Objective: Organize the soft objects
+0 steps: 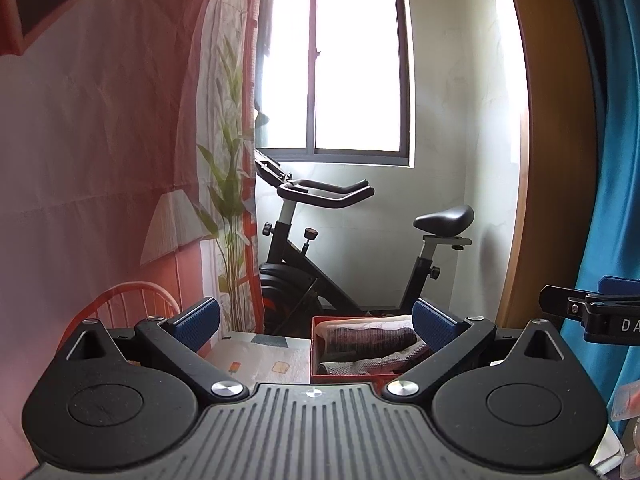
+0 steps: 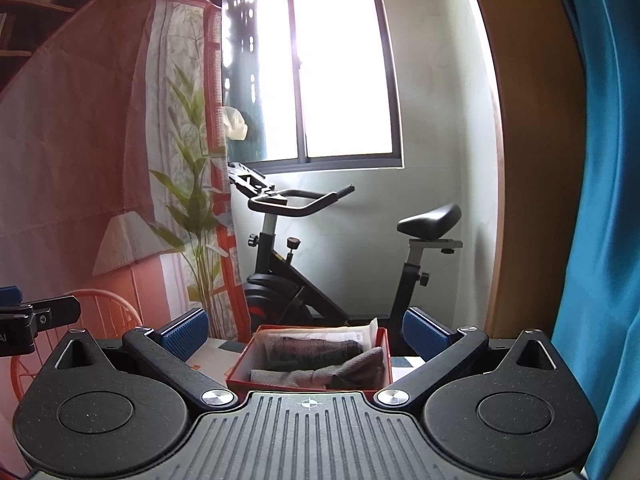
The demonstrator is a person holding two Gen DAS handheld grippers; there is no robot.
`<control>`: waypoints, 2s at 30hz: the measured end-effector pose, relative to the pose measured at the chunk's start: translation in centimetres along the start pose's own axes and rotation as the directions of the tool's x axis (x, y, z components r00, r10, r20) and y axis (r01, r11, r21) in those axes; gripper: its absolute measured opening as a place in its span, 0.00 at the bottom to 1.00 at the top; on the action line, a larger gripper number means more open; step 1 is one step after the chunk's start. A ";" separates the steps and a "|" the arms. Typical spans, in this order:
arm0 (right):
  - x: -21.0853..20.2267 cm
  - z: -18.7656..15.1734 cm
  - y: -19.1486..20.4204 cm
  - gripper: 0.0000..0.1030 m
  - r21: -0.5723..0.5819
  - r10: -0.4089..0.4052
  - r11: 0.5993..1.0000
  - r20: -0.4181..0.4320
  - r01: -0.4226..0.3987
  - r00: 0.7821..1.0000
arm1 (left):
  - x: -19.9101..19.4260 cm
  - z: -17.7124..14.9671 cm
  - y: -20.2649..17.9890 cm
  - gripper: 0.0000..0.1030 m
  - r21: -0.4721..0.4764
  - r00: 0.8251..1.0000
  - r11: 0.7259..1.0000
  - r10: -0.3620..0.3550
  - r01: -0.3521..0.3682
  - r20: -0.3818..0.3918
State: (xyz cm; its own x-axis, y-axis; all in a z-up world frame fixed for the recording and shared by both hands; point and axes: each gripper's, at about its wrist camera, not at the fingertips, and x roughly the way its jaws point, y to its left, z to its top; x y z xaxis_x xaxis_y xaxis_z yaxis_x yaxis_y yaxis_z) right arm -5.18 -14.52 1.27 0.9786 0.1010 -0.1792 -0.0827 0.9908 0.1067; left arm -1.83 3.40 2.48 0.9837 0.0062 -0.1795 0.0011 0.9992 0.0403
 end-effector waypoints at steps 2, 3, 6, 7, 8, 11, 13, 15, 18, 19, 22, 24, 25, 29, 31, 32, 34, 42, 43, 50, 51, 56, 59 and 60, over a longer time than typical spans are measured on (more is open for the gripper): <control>0.0 0.0 0.0 1.00 0.000 0.000 1.000 0.000 0.000 1.000 | 0.0 0.0 0.0 1.00 0.000 1.000 1.000 0.000 0.000 0.000; 0.0 0.0 -0.1 1.00 0.000 0.000 1.000 0.000 0.000 1.000 | 0.0 0.0 0.0 1.00 0.000 1.000 1.000 0.000 0.000 0.000; 0.0 0.0 -0.2 1.00 0.000 0.002 1.000 0.000 -0.002 1.000 | 0.0 0.0 0.1 1.00 0.001 1.000 1.000 -0.002 0.002 0.000; 0.0 0.0 -0.1 1.00 0.000 0.002 1.000 0.000 -0.002 1.000 | 0.0 0.0 0.1 1.00 0.002 1.000 1.000 -0.004 0.004 0.000; 0.0 0.0 -0.1 1.00 -0.002 0.001 1.000 0.002 -0.001 1.000 | 0.1 -0.1 0.1 1.00 0.001 1.000 1.000 -0.004 0.004 0.000; -0.1 -0.1 -0.1 1.00 -0.001 -0.002 1.000 0.002 0.002 1.000 | 0.1 -0.1 0.1 1.00 0.001 1.000 1.000 -0.003 0.003 -0.001; -0.1 -0.1 -0.1 1.00 -0.001 -0.003 1.000 0.002 0.003 1.000 | 0.1 -0.1 0.1 1.00 -0.001 1.000 1.000 -0.004 0.004 -0.002; -0.1 -0.1 -0.1 1.00 0.000 -0.003 1.000 0.002 0.003 1.000 | 0.1 -0.2 0.2 1.00 -0.002 1.000 1.000 -0.004 0.004 -0.004; -0.1 -0.1 -0.1 1.00 -0.001 -0.003 1.000 0.003 0.003 1.000 | 0.2 -0.3 0.3 1.00 -0.002 1.000 1.000 -0.007 0.007 -0.005; -0.1 -0.1 -0.1 1.00 0.000 -0.003 1.000 0.003 0.003 1.000 | 0.2 -0.3 0.3 1.00 -0.002 1.000 1.000 -0.007 0.007 -0.004; -0.1 -0.1 -0.1 1.00 0.000 -0.003 1.000 0.003 0.003 1.000 | 0.2 -0.3 0.2 1.00 -0.002 1.000 1.000 -0.007 0.007 -0.006; -0.1 -0.1 -0.2 1.00 0.000 -0.003 1.000 0.002 0.003 1.000 | 0.3 -0.4 0.3 1.00 -0.003 1.000 1.000 -0.008 0.008 -0.010; -0.1 -0.1 -0.2 1.00 0.001 -0.004 1.000 0.001 0.004 1.000 | 0.5 -0.4 0.3 1.00 -0.003 1.000 1.000 -0.010 0.010 -0.013; 0.1 -0.2 -0.1 1.00 0.008 -0.008 1.000 -0.002 0.008 1.000 | 0.8 -0.4 0.4 1.00 -0.004 1.000 1.000 -0.013 0.013 -0.020; 0.1 -0.2 -0.1 1.00 0.008 -0.009 1.000 -0.002 0.009 1.000 | 0.9 -0.4 0.4 1.00 -0.005 1.000 1.000 -0.014 0.014 -0.019; 0.2 -0.2 -0.1 1.00 0.008 -0.010 1.000 -0.002 0.010 1.000 | 0.9 -0.4 0.4 1.00 -0.004 1.000 1.000 -0.013 0.013 -0.019; 0.2 -0.2 -0.1 1.00 0.009 -0.009 1.000 -0.001 0.009 1.000 | 0.9 -0.4 0.4 1.00 -0.005 1.000 1.000 -0.012 0.012 -0.019; 0.3 -0.1 -0.1 1.00 0.010 -0.011 1.000 -0.005 0.011 1.000 | 1.2 -0.5 0.3 1.00 -0.004 1.000 1.000 -0.016 0.016 -0.020; 0.3 -0.1 -0.1 1.00 0.010 -0.011 1.000 -0.005 0.011 1.000 | 1.3 -0.6 0.5 1.00 -0.005 1.000 1.000 -0.017 0.017 -0.021; 0.3 -0.1 -0.1 1.00 0.011 -0.010 1.000 -0.005 0.010 1.000 | 1.3 -0.7 0.7 1.00 -0.007 1.000 1.000 -0.019 0.019 -0.021; 0.3 -0.2 -0.1 1.00 0.011 -0.011 1.000 -0.005 0.011 1.000 | 1.3 -0.7 0.7 1.00 -0.006 1.000 1.000 -0.019 0.019 -0.021; 0.3 -0.2 0.0 1.00 0.011 -0.011 1.000 -0.005 0.011 1.000 | 1.3 -0.8 0.8 1.00 -0.009 0.999 1.000 -0.025 0.025 -0.026; 0.3 -0.2 0.0 1.00 0.011 -0.011 1.000 -0.005 0.011 1.000 | 1.4 -0.8 1.0 1.00 -0.010 0.999 1.000 -0.029 0.029 -0.029; 0.3 -0.2 0.0 1.00 0.011 -0.011 1.000 -0.005 0.011 1.000 | 1.5 -0.8 1.1 1.00 -0.011 0.999 0.999 -0.031 0.030 -0.029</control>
State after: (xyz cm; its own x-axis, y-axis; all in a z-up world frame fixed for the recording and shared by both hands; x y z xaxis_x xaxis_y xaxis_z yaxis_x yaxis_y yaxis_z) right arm -4.90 -14.51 1.06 0.9785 0.0903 -0.1855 -0.0696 0.9909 0.1156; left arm -0.52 4.50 1.44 0.9776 -0.0233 -0.2094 0.0290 0.9993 0.0241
